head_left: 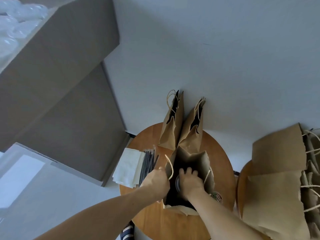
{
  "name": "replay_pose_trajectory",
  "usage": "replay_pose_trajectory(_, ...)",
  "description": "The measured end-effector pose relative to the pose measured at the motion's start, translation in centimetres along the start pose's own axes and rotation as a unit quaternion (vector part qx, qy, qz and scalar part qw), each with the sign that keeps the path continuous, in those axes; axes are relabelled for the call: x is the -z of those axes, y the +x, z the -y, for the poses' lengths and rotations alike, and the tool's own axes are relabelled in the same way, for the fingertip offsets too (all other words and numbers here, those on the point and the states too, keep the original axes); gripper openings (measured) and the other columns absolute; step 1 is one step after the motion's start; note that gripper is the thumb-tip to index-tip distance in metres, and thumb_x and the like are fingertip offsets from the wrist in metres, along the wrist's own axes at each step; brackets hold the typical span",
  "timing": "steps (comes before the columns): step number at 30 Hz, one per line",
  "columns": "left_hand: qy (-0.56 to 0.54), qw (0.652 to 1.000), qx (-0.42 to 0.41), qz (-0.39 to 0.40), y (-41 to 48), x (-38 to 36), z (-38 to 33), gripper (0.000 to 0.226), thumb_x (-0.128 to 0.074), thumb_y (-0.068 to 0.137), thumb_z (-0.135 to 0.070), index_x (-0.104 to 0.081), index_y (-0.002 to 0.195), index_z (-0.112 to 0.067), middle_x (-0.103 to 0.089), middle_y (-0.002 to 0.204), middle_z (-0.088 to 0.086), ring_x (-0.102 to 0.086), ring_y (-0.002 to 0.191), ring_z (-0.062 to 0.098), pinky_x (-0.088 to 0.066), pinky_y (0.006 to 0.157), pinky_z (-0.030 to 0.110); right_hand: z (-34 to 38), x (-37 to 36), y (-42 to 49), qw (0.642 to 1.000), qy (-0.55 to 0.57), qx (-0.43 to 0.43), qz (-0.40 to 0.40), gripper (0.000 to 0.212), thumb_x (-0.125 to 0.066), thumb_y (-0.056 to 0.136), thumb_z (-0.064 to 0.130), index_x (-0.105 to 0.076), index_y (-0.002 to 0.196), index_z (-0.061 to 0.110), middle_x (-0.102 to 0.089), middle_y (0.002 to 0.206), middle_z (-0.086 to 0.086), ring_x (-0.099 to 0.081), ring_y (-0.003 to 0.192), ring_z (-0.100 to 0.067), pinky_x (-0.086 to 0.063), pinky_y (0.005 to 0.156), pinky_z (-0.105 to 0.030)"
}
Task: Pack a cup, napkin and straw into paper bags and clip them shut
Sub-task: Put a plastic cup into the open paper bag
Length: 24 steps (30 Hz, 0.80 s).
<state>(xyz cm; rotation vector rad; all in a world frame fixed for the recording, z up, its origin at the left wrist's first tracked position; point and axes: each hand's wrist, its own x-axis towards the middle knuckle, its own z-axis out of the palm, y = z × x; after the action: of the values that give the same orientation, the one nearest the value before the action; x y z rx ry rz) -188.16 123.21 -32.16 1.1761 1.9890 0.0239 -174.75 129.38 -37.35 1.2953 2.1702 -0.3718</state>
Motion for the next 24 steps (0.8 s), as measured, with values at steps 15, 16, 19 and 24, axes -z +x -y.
replay_pose_trajectory(15,-0.023,0.999,-0.021,0.025,0.1,-0.1,0.7,0.027,-0.046,0.098,-0.016,-0.044,0.124,-0.015,-0.064,0.091,0.004,-0.072,0.060,0.019,-0.062,0.056,0.037,1.2,-3.2,1.4,0.999,0.006,0.034,0.006,0.080,-0.060,0.085,0.046,-0.018,0.148,0.018,-0.029,0.144,-0.016,-0.034,0.129,-0.036,-0.043,0.098,-0.045)
replay_pose_trajectory(16,-0.025,0.999,-0.026,0.027,0.0,0.0,0.7,0.024,-0.046,0.098,-0.019,-0.044,0.122,-0.016,-0.064,0.090,0.004,-0.072,0.057,0.018,-0.062,0.055,0.036,1.2,-2.9,1.3,0.999,0.010,0.030,0.015,0.081,-0.060,0.087,0.044,-0.016,0.149,0.018,-0.028,0.145,-0.016,-0.033,0.131,-0.036,-0.043,0.100,-0.045)
replay_pose_trajectory(19,-0.051,0.998,-0.033,0.036,-0.1,0.5,0.6,0.017,-0.044,0.093,-0.024,-0.045,0.108,-0.015,-0.066,0.086,0.006,-0.070,0.051,0.017,-0.062,0.054,0.038,1.4,-0.5,0.3,0.998,0.036,0.019,0.044,0.077,-0.061,0.089,0.036,-0.018,0.150,0.016,-0.028,0.147,-0.016,-0.031,0.134,-0.036,-0.039,0.107,-0.045)
replay_pose_trajectory(24,-0.025,0.995,-0.076,0.064,-0.7,1.9,0.3,0.028,-0.054,0.082,-0.043,-0.056,0.097,-0.019,-0.071,0.076,0.004,-0.072,0.060,0.015,-0.063,0.067,0.039,-0.6,8.0,-3.6,0.996,0.041,0.064,0.041,0.011,-0.061,0.086,0.026,-0.059,0.091,0.016,-0.060,0.097,-0.005,-0.058,0.086,-0.023,-0.048,0.070,-0.033)
